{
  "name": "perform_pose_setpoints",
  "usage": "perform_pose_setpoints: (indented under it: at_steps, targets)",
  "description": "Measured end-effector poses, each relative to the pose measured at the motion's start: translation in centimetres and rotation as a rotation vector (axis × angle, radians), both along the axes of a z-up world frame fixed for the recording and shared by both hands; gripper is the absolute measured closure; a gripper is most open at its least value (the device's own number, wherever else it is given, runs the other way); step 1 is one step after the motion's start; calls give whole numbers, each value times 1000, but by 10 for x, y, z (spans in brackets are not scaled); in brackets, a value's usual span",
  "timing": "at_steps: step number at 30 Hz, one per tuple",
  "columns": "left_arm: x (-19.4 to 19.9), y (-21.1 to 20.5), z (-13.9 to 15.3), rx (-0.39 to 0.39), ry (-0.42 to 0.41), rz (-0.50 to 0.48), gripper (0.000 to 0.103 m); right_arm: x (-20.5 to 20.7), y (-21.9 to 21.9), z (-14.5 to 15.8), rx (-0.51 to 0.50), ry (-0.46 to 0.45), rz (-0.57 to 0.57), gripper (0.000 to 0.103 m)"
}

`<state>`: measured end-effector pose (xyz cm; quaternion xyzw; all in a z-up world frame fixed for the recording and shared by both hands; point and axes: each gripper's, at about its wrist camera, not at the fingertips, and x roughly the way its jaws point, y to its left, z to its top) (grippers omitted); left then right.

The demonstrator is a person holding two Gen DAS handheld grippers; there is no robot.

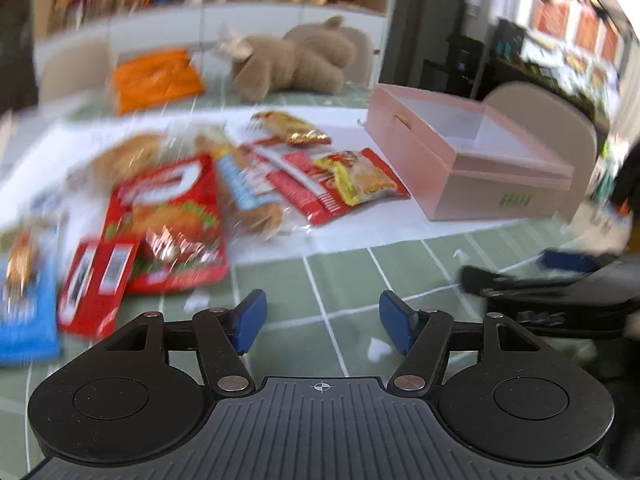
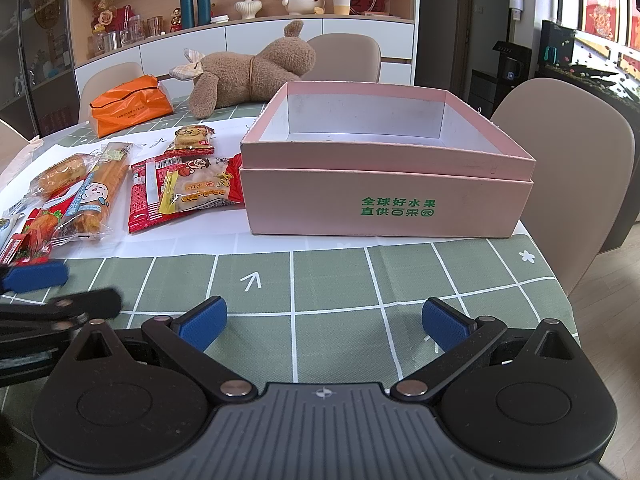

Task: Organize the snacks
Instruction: 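Reach the left gripper to the yellow rice-cracker pack and grasp it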

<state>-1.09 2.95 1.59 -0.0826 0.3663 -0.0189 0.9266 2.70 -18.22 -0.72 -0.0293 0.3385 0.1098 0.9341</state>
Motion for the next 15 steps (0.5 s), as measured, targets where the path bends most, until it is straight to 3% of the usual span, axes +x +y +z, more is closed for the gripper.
perform_pose_setpoints:
  at_steps: [3,6,10,13,15]
  targets:
    - [-15,34,24,-69,-29,116,35,9,1,2,8,21,37,0]
    - [-25,82,46,-5,-79,311,35,18,3,12,4,147,67,0]
    - [-14,151,42,11,42,517,37,22,1,17,-16,236,72,0]
    - [-7,192,25,-74,121,589,35,17,10,14,-74,236,127,0]
    - [-8,205,20,-135,108,620,31,15,13,15,-81,248,180,0]
